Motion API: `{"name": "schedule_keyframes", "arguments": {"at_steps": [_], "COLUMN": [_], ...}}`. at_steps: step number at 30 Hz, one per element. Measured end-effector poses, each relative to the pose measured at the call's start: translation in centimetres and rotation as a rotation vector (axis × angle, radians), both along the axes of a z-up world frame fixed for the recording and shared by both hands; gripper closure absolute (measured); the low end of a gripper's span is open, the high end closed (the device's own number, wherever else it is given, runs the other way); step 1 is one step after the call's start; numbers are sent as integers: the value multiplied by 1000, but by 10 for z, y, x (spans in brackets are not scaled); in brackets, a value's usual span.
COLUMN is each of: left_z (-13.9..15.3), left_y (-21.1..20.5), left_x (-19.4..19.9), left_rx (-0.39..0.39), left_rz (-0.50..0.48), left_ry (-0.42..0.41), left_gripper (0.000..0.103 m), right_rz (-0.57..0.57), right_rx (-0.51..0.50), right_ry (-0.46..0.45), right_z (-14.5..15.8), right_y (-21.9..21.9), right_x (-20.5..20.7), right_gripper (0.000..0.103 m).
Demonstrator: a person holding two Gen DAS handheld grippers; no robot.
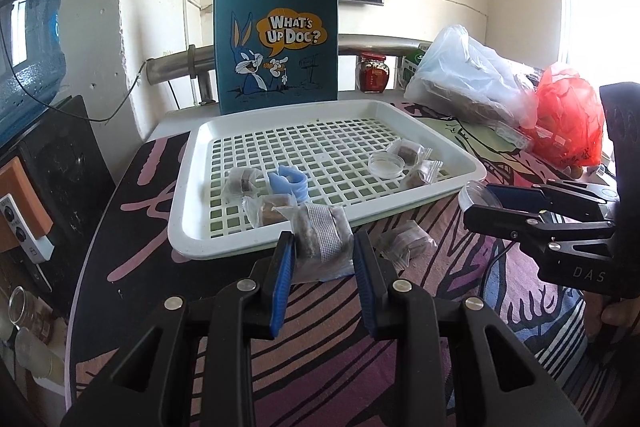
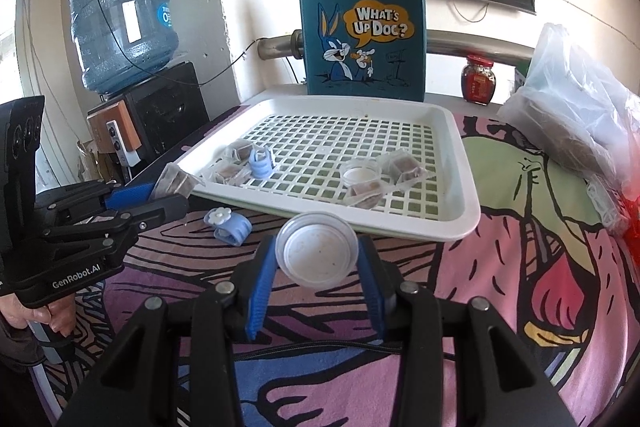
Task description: Organize objects
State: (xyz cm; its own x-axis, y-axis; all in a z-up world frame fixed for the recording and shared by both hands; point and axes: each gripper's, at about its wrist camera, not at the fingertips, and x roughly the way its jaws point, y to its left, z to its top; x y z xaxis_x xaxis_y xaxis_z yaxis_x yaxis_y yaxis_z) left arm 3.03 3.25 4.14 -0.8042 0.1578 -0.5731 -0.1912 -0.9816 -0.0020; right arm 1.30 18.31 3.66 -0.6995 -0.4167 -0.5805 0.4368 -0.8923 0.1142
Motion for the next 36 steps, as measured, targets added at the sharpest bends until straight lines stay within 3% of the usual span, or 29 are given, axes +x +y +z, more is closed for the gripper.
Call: {"name": "schedule_keyframes", "arguments": {"at_steps": [36], "left_z": [0], "left_y": [1], "left_x": [1], "left_rx": [10], "left_rz": [3], "left_ry": [-4], "left_gripper": [75], "right_rz": [-2], "right_rx": [-21], "right_ry": [-15], "right_z": [-1], "right_y": [4], "right_x": [-2], "right_gripper": [64]}}
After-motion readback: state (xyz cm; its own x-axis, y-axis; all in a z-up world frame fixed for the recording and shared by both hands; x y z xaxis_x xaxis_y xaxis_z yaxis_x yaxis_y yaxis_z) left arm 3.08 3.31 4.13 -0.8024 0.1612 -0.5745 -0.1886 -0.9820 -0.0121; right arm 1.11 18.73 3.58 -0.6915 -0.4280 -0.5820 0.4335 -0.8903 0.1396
